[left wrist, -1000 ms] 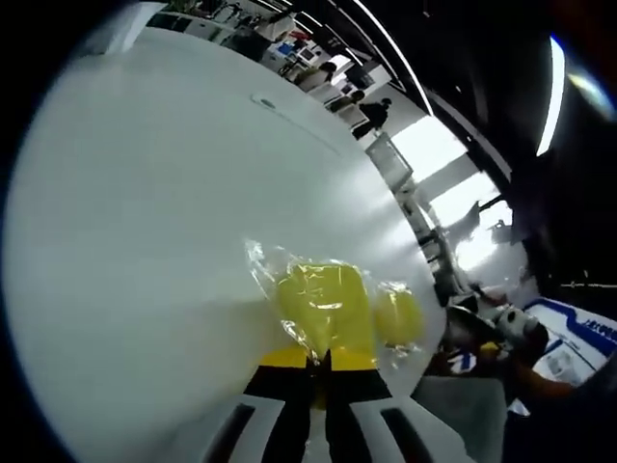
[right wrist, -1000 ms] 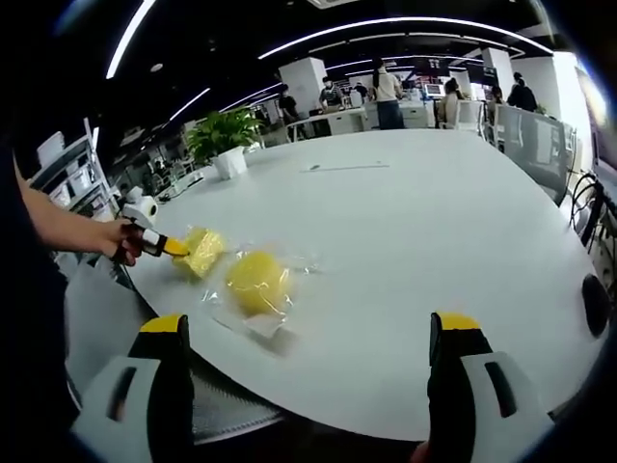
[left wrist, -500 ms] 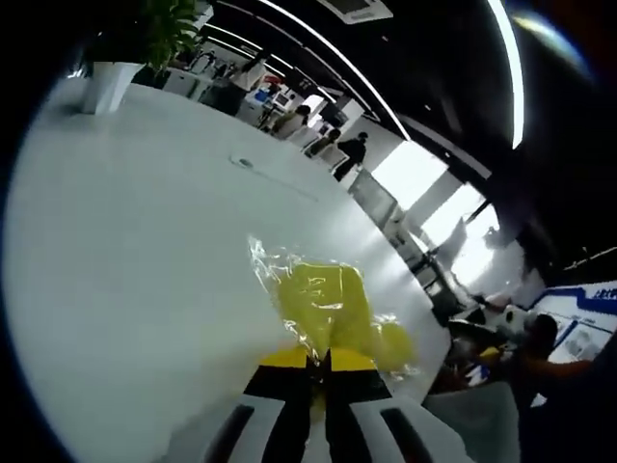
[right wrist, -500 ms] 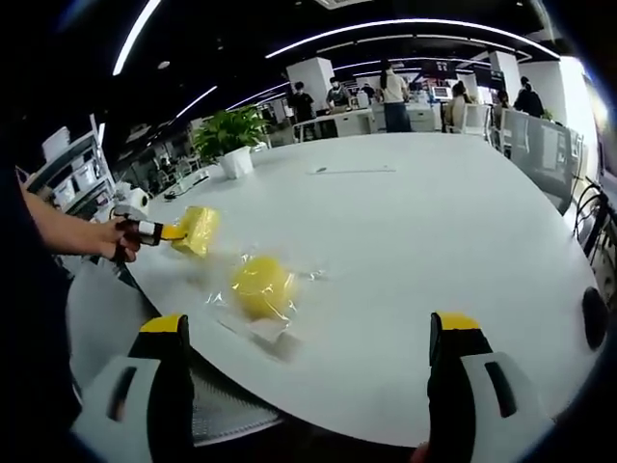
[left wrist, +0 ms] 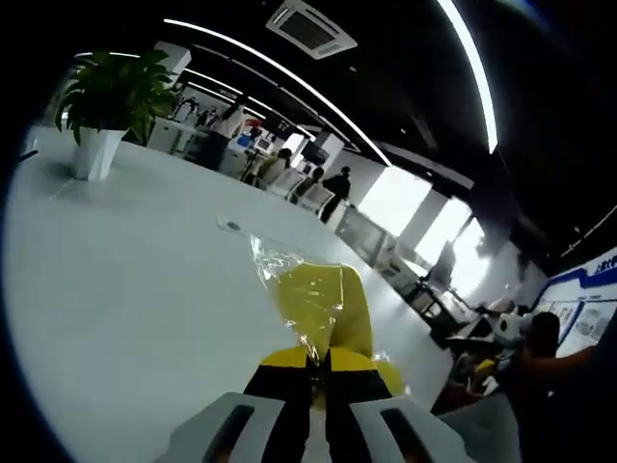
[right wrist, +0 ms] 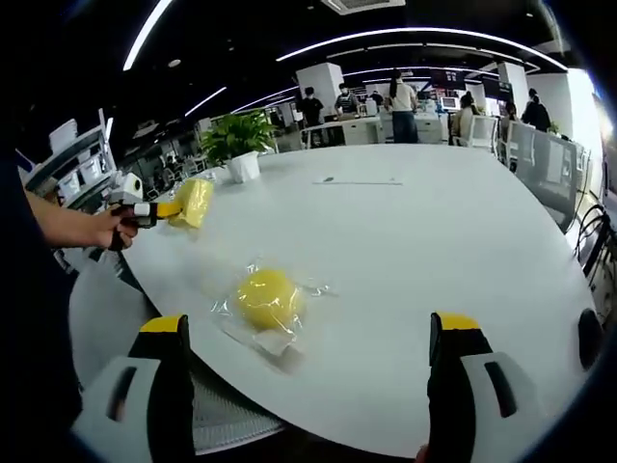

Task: Compare the silicone blocks by pressing each to a similar depth, holding the contact briefly, and releasing to observe deformation and rebound differences across the visible hardness samples.

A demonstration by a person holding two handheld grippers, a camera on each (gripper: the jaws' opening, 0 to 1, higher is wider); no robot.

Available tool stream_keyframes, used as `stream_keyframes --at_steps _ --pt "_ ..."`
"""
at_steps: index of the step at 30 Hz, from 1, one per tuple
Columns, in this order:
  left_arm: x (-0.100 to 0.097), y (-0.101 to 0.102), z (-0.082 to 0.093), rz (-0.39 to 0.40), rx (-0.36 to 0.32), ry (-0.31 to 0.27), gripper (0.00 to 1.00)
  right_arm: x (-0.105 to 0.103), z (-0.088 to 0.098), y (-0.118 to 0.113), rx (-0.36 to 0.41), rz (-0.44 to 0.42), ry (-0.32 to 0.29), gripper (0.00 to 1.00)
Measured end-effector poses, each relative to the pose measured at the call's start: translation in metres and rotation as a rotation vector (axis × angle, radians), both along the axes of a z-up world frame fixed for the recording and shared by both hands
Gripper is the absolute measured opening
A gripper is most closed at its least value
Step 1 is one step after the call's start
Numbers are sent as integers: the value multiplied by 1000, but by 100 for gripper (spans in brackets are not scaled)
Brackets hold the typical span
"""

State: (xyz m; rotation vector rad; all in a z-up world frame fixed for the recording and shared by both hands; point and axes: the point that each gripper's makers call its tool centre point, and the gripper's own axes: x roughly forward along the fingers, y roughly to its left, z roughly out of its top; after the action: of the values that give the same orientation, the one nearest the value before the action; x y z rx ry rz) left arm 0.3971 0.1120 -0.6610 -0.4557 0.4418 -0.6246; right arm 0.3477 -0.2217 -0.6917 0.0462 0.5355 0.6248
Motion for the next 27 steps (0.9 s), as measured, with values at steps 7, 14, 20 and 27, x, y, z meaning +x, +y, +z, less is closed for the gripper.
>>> stream_keyframes --at_steps 7,14,20,27 --pt "2 1 43 -6 30 -119 2 10 32 7 20 14 -68 97" --pt "4 2 86 -15 33 -221 2 22 78 20 53 60 -146 97" --pt "7 3 102 -40 64 -271 2 31 109 33 136 93 -166 97" --pt "5 -3 112 -65 86 -306 2 39 141 51 146 149 -213 97"
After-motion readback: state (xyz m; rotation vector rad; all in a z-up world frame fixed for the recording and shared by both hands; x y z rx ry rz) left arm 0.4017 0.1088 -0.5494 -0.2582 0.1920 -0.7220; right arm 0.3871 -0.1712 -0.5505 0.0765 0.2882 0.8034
